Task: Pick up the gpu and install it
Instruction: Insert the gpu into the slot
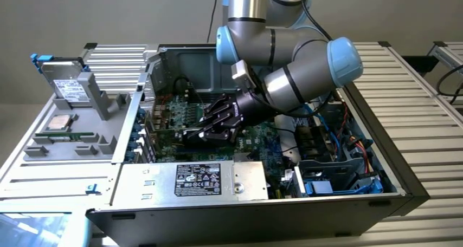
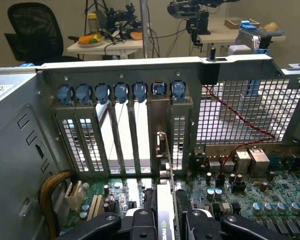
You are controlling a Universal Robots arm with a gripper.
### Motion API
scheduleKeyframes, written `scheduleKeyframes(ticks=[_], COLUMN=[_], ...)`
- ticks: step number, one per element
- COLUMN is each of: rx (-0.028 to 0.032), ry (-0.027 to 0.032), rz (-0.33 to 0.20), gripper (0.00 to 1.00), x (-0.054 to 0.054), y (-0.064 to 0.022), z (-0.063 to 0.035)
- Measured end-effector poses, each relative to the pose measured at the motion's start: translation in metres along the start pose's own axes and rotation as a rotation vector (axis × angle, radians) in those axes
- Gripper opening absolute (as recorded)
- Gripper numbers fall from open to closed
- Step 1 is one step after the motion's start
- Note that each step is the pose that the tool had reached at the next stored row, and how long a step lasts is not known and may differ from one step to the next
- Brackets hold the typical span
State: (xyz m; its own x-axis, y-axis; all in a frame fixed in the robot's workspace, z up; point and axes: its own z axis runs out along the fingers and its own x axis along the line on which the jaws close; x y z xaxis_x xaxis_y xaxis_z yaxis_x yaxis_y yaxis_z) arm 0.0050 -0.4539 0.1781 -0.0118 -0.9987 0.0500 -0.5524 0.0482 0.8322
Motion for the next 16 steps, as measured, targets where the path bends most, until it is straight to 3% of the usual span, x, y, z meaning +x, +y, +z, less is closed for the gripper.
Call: scheduleKeyframes(ticks=[16], rx=[0.0013], ry=[-0.0005], rz=[0.0], gripper=[0.28], x=[0.0002], y=[-0.0011], z=[-0.0006])
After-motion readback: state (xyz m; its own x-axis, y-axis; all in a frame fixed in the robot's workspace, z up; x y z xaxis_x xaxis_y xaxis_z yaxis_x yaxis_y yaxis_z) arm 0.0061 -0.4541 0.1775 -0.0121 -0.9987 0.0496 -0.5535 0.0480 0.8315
